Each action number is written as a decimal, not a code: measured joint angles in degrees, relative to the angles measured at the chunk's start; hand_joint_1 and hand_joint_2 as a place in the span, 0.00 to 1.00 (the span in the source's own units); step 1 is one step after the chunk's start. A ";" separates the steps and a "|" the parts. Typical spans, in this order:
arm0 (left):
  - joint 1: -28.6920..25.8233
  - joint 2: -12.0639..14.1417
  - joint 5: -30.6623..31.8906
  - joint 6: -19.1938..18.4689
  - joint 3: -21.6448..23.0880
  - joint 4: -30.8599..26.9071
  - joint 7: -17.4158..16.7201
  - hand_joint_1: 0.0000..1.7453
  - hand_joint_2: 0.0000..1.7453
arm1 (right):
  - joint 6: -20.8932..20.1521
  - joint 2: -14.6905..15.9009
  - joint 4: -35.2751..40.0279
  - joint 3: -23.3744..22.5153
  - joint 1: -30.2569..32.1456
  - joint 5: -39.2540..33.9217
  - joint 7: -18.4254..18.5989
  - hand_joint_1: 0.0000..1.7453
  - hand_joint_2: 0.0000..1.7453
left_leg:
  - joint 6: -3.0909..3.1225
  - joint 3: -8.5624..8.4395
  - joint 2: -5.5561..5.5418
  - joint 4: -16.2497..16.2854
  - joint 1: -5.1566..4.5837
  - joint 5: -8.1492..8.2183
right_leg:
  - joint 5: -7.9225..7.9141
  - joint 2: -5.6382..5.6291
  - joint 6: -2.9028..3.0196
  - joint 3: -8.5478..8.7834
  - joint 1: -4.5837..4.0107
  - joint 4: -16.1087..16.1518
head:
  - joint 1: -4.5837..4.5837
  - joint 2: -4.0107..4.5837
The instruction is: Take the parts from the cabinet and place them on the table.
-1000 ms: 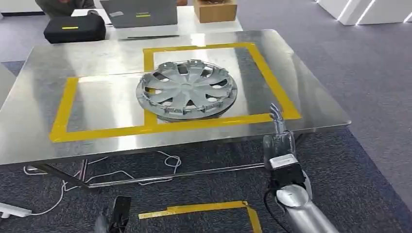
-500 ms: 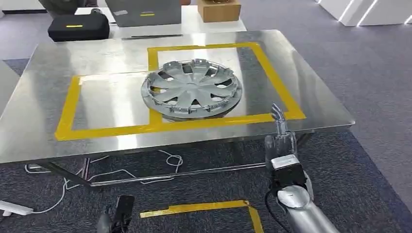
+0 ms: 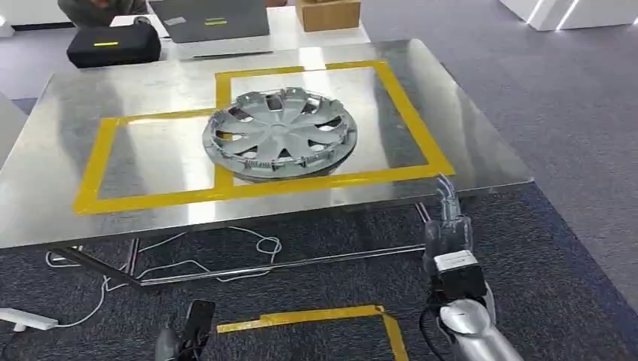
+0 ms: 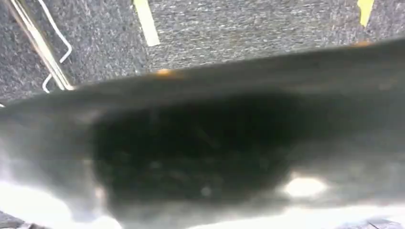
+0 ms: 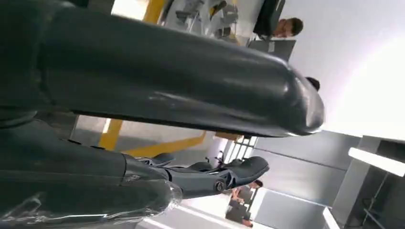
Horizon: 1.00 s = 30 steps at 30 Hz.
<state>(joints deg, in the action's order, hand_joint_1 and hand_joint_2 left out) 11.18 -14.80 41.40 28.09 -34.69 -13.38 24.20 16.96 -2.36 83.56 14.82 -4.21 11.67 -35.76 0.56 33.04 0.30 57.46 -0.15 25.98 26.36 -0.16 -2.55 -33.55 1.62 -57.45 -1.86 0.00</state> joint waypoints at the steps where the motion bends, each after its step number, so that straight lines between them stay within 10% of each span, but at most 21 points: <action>1: 0.02 -0.02 0.00 0.00 0.04 0.00 -0.04 0.00 0.00 | -0.02 0.00 0.00 -0.07 -0.08 -0.02 0.00 0.00 0.00 | -0.38 0.23 -0.08 0.48 0.17 0.93 | -0.32 0.13 0.57 -0.14 0.13 0.13 | -0.02 0.00; 4: 0.07 0.00 0.00 0.02 0.09 0.00 -0.20 0.00 0.00 | -0.22 0.00 0.11 -0.20 -0.06 -0.09 -0.09 0.00 0.00 | -0.85 4.28 -0.12 11.24 0.24 8.82 | -0.95 0.17 1.59 -1.19 -0.15 0.12 | 0.22 0.00; 6: -0.01 0.04 0.00 0.04 0.09 0.00 -0.24 0.00 0.00 | -0.31 0.00 0.11 -0.35 -0.02 -0.11 -0.09 0.00 0.00 | -0.77 6.21 -0.12 17.07 0.23 11.12 | -1.51 0.17 1.79 -2.11 -0.38 0.10 | 0.20 0.00; 11: 0.29 0.02 0.09 0.20 0.37 0.00 -0.28 0.00 0.00 | -0.46 -0.07 0.13 -0.48 -0.05 -0.11 -0.15 0.00 0.00 | 0.46 -4.91 -0.20 0.37 0.09 4.71 | -3.05 0.01 1.02 -3.45 -0.61 0.00 | 0.22 0.00; 16: 0.07 -0.20 0.07 0.22 0.42 0.00 -0.57 0.00 0.00 | -0.52 -0.09 0.11 -0.57 -0.03 -0.11 -0.24 0.00 0.00 | 1.42 -4.37 -0.14 -1.10 0.02 3.06 | -4.38 0.15 -0.64 -4.40 -0.36 0.19 | 0.26 0.00; 21: -0.05 -0.35 0.09 0.20 0.46 0.00 -0.63 0.00 0.00 | -0.52 -0.09 0.09 -0.74 0.24 -0.13 -0.26 0.00 0.00 | 2.45 -1.77 0.14 -0.91 -0.70 1.18 | 6.78 0.18 -0.87 -10.54 -0.50 -17.80 | -0.18 0.00; 23: -0.08 -0.35 0.09 0.20 0.44 0.00 -0.63 0.00 0.00 | -0.52 -0.07 0.07 -0.81 0.38 -0.15 -0.26 0.00 0.00 | 2.50 -0.97 0.13 -0.90 -0.97 0.55 | 5.39 0.17 -0.51 -7.49 -0.68 -14.85 | -0.22 0.00; 26: -0.07 -0.48 0.09 0.22 0.46 0.00 -0.63 0.00 0.00 | -0.52 -0.09 0.11 -0.81 0.07 -0.15 -0.26 0.00 0.00 | 2.31 -0.53 0.10 -0.87 -1.12 -0.03 | 2.04 0.28 1.09 2.21 -1.55 0.02 | -0.15 0.00; 30: -0.09 -0.63 0.09 0.22 0.46 0.00 -0.63 0.00 0.00 | -0.52 -0.09 0.11 -0.87 0.11 -0.15 -0.33 0.00 0.00 | 1.06 0.27 0.23 -0.70 -1.14 -1.03 | 1.20 0.26 1.73 2.67 -1.94 1.10 | -0.15 0.00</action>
<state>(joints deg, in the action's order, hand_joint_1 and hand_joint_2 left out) 11.09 -15.43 41.48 28.30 -34.23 -13.38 23.56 16.44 -2.45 83.67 13.94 -4.10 11.52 -36.09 1.62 33.31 0.53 56.76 -1.29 24.95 27.56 0.09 -0.82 -30.88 -0.33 -56.35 -2.01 0.00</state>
